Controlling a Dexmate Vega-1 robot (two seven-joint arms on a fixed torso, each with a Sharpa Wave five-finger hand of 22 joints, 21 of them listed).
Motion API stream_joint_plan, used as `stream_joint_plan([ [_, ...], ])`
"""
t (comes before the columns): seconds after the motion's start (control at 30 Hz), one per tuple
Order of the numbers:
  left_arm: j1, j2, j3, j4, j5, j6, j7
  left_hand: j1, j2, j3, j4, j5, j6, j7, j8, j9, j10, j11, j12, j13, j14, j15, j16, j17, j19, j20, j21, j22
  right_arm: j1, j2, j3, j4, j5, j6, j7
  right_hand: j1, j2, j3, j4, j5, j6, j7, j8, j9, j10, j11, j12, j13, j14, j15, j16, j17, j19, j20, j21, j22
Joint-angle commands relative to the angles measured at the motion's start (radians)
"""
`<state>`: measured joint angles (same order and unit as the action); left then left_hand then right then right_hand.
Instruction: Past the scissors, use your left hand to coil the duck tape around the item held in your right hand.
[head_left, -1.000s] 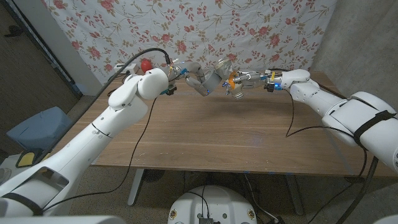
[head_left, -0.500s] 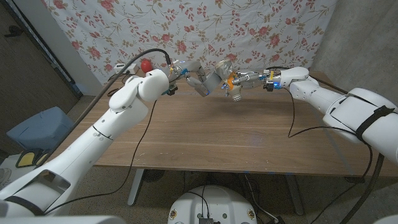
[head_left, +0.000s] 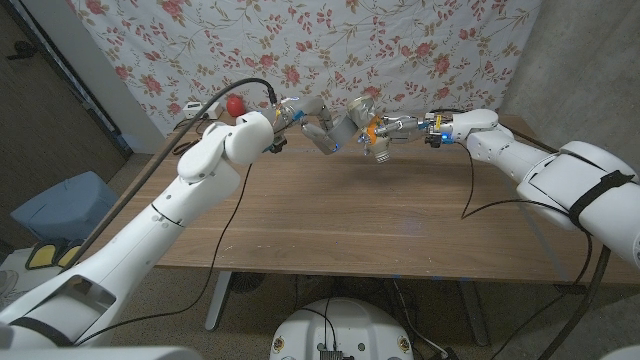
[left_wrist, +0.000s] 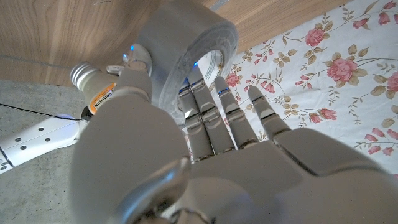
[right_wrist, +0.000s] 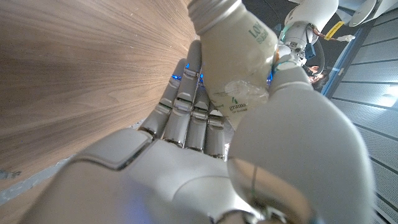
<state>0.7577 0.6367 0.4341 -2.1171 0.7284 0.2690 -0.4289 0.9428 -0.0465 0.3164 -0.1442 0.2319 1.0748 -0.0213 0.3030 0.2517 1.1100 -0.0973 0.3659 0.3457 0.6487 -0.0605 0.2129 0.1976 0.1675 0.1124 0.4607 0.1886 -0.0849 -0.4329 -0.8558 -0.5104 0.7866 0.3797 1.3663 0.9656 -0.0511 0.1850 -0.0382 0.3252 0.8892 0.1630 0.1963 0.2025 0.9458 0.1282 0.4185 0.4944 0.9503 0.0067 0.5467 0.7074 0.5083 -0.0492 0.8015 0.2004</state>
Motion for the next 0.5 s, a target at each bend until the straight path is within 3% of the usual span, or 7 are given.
stream_joint_plan([
  [0.03,0.002,-0.013,0.027,0.008,0.102,0.028,-0.019,0.168,0.186,0.033,0.032,0.007,0.011,0.001,0.007,0.003,0.09,-0.082,0.003,0.155,-0.002,-0.157,0.002,0.003,0.009,-0.001,0.0,0.001,-0.093,-0.145,0.07,-0.375,-0.243,-0.162,-0.215,0.152,0.214,0.002,0.009,0.001,0.183,-0.163,0.004,0.001,0.189,-0.133,-0.007,-0.003,0.126,-0.209,-0.003,0.007,-0.014,-0.061,0.007,0.001],
  [0.27,-0.006,-0.028,0.043,0.035,0.141,0.028,-0.047,0.169,0.185,0.034,0.032,0.008,0.013,0.002,0.007,0.002,0.09,-0.082,0.0,0.155,-0.003,-0.158,0.001,0.003,0.009,0.0,-0.002,0.001,-0.141,-0.224,0.084,-0.602,-0.362,-0.28,-0.35,0.149,0.216,0.0,0.015,-0.002,0.177,-0.164,0.003,0.001,0.184,-0.136,-0.019,-0.012,0.118,-0.207,-0.006,0.011,-0.022,-0.053,0.011,0.001],
  [0.5,-0.01,-0.036,0.086,0.077,0.232,0.035,-0.048,0.169,0.184,0.034,0.031,0.008,0.014,0.001,0.005,0.0,0.093,-0.083,-0.002,0.156,-0.003,-0.158,0.001,0.003,0.01,-0.001,-0.004,0.001,-0.155,-0.233,0.097,-0.662,-0.397,-0.329,-0.376,0.151,0.218,0.0,0.017,-0.003,0.174,-0.164,0.003,0.001,0.188,-0.132,-0.025,-0.019,0.117,-0.207,-0.008,0.012,-0.021,-0.049,0.015,0.0],
])
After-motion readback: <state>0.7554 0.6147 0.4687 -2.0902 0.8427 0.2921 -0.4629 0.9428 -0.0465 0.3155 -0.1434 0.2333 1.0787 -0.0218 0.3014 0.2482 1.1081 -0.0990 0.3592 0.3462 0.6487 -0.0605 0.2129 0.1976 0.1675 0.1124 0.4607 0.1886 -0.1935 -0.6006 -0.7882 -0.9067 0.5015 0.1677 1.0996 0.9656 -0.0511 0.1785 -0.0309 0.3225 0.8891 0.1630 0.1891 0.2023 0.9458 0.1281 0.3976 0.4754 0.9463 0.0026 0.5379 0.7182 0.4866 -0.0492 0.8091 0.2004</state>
